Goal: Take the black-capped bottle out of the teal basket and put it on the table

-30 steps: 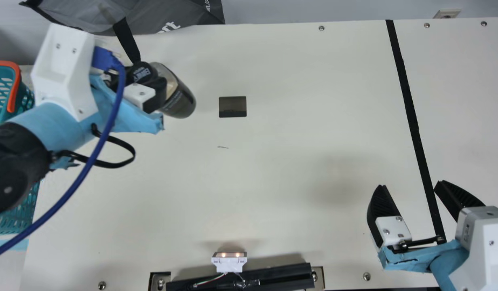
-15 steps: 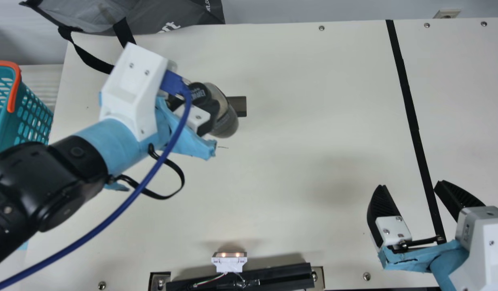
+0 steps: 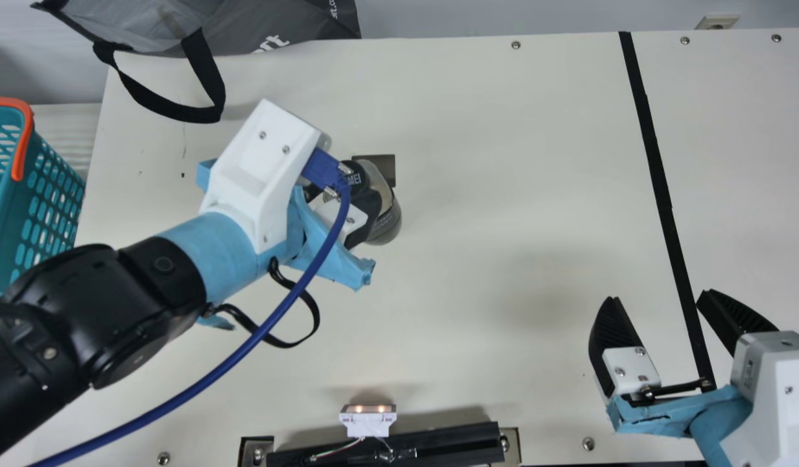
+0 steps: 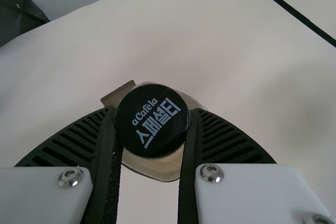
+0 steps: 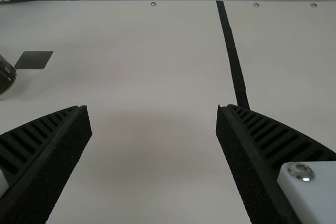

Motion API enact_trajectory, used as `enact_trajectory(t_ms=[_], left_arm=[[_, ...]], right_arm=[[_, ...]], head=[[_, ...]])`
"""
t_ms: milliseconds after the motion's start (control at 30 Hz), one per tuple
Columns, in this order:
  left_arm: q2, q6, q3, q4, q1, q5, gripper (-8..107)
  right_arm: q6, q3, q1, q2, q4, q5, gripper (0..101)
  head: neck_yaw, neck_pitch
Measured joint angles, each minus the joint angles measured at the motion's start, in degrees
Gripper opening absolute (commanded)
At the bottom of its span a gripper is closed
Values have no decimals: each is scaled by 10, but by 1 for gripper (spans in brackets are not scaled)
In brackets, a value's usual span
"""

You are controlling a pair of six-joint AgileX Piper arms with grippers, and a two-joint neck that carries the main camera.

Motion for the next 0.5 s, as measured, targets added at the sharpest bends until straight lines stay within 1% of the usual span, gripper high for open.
enact_trajectory(t_ms=[500], left_arm=[[0,21,10,-11,5,15,0]], right_arm=[[0,0,0,0,0,0,91]], head=[[0,0]])
